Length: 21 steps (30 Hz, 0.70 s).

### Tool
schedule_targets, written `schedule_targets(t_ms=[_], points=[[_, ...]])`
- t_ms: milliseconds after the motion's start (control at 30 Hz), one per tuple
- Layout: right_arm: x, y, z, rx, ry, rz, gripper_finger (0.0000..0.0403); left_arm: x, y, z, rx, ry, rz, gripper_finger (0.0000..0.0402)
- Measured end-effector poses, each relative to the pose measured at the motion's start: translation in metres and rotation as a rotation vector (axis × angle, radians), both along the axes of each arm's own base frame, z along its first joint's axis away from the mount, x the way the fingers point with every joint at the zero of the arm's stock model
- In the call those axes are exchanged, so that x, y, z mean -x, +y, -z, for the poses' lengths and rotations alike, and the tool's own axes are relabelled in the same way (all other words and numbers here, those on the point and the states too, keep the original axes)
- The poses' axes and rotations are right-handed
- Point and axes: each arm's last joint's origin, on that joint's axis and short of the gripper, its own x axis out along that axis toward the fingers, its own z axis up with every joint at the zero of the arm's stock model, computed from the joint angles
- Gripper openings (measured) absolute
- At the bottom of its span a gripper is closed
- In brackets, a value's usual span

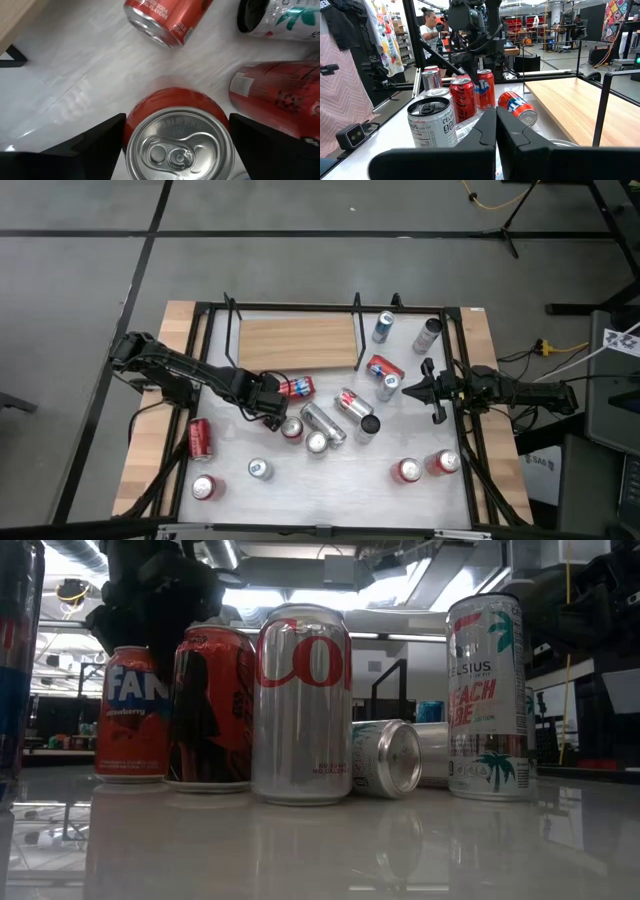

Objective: Place canned beverage on shelf
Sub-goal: Put the red soda can on the shelf

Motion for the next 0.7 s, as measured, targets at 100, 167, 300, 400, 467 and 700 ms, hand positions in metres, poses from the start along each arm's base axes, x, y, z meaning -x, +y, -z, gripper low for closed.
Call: schedule_targets(t_ms=[100,167,300,400,467,700], points=[[0.0000,0.0000,-0.0001,0.000,0.000,0.000,0.0000,0.0000,0.0000,0.0000,0.000,0.000,0.000,0.0344],[0.0000,0.0000,-0.0001,0.000,0.000,0.000,0.0000,0.0000,0.0000,0.0000,0.000,0.001,0.000,0.0344],[0.0000,0.0000,-0.0001,0.000,0.000,0.000,0.0000,0.0001,-0.0001,0.0000,0.001,0.002,0.009,0.0343],[0.0000,0.0000,-0.0001,0.000,0.000,0.000,0.0000,0.0002,-0.0003,0.0001,0.007,0.007,0.028,0.0335],[0.0000,0.0000,-0.0001,0.000,0.000,0.000,0.0000,0.0002,-0.0003,0.0001,0.007,0.008,0.029,0.0323],[0.0000,0.0000,-0.0001,0.000,0.000,0.000,0.0000,0.0003,-0.0003,-0.0004,0.000,0.011,0.085,0.0278]])
